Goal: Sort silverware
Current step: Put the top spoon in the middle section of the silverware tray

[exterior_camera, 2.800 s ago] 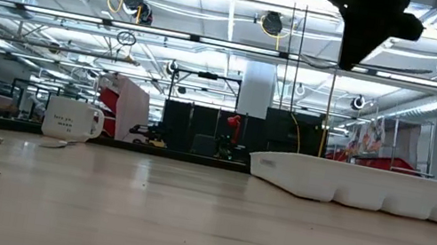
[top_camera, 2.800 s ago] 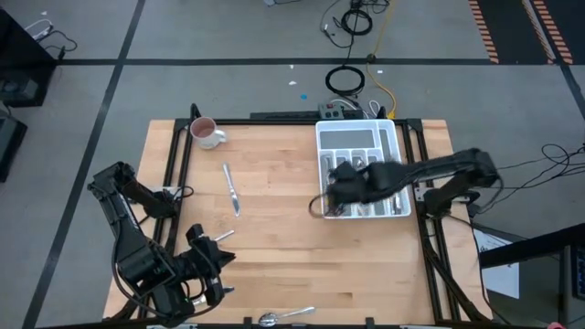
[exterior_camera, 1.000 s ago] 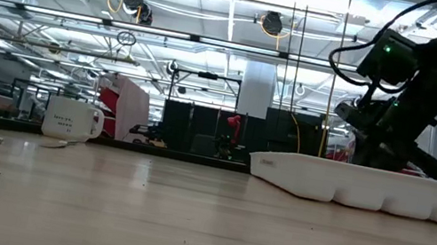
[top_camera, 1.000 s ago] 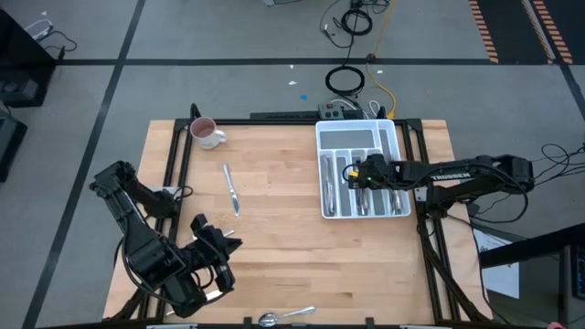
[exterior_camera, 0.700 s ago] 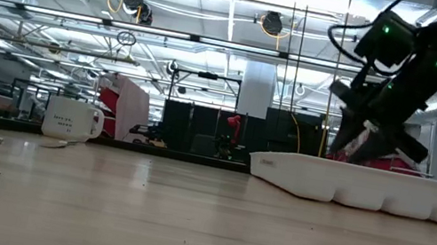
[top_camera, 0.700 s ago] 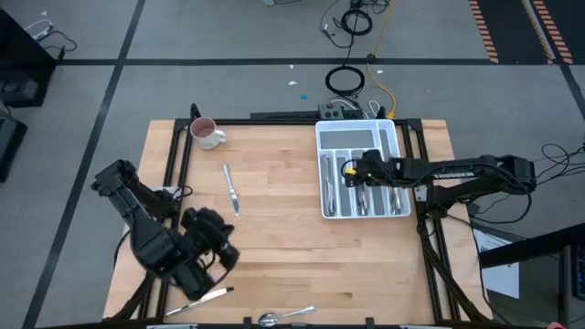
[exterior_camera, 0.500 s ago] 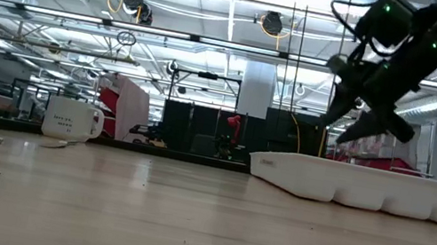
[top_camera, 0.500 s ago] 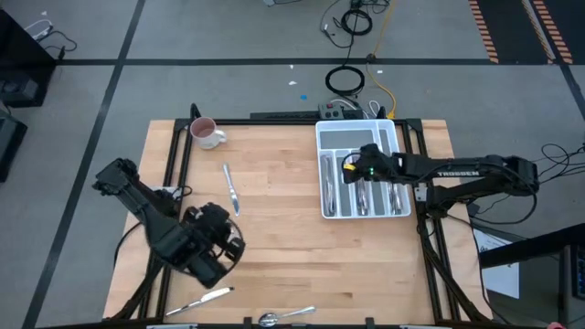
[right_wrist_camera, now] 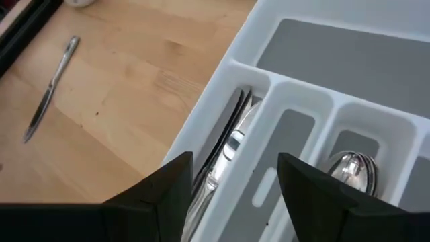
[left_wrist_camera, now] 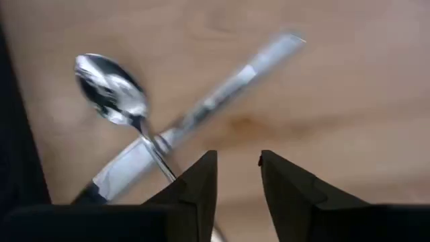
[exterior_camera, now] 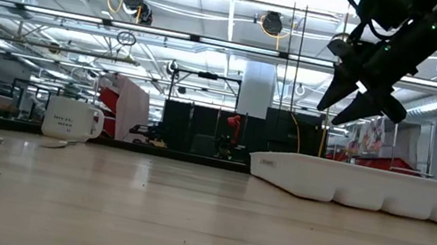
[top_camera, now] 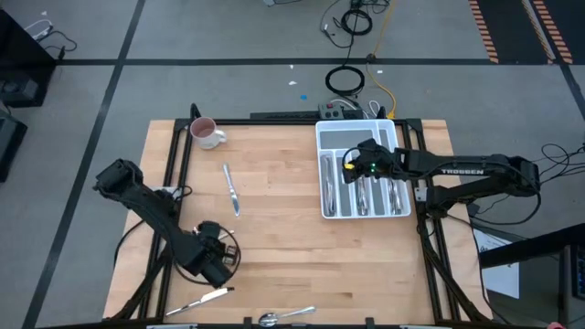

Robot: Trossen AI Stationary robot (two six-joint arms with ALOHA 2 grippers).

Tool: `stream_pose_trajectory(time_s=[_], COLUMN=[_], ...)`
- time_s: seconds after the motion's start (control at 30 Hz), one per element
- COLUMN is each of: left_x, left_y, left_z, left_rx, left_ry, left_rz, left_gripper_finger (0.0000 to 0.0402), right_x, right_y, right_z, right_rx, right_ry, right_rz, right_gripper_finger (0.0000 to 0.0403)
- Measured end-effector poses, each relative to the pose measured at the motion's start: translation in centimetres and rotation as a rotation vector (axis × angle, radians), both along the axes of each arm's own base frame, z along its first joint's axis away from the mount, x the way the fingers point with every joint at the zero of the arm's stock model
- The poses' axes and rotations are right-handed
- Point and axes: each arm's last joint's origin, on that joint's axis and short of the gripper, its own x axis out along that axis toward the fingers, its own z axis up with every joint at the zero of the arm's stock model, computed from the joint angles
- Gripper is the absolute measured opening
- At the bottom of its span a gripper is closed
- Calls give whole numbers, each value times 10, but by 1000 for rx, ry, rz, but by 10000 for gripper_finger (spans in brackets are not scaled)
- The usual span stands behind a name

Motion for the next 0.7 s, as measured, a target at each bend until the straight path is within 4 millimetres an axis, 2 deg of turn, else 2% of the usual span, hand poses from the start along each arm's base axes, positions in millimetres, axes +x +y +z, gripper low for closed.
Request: stream_pose_trajectory(time_s=[0.13, 0.27, 0.47, 0.7], left_x=[-12, -19, -29, -20], left_y=[6, 0, 11, 27], left_z=[-18, -22, -21, -41], left_rx=[-51, -108, 12, -2], left_ry=[103, 154, 233, 138], left_rz=[113, 184, 294, 338], left_gripper_finger=[144, 166, 180, 180], right_x=[0, 0, 0, -1], right_y=[0, 0, 0, 0], right_z=[0, -1, -1, -1], right_rx=[-12, -15, -36, -53], right_ry=[14, 20, 37, 54], right_rz=[16, 21, 47, 69], right_gripper_finger=[208, 208, 208, 208])
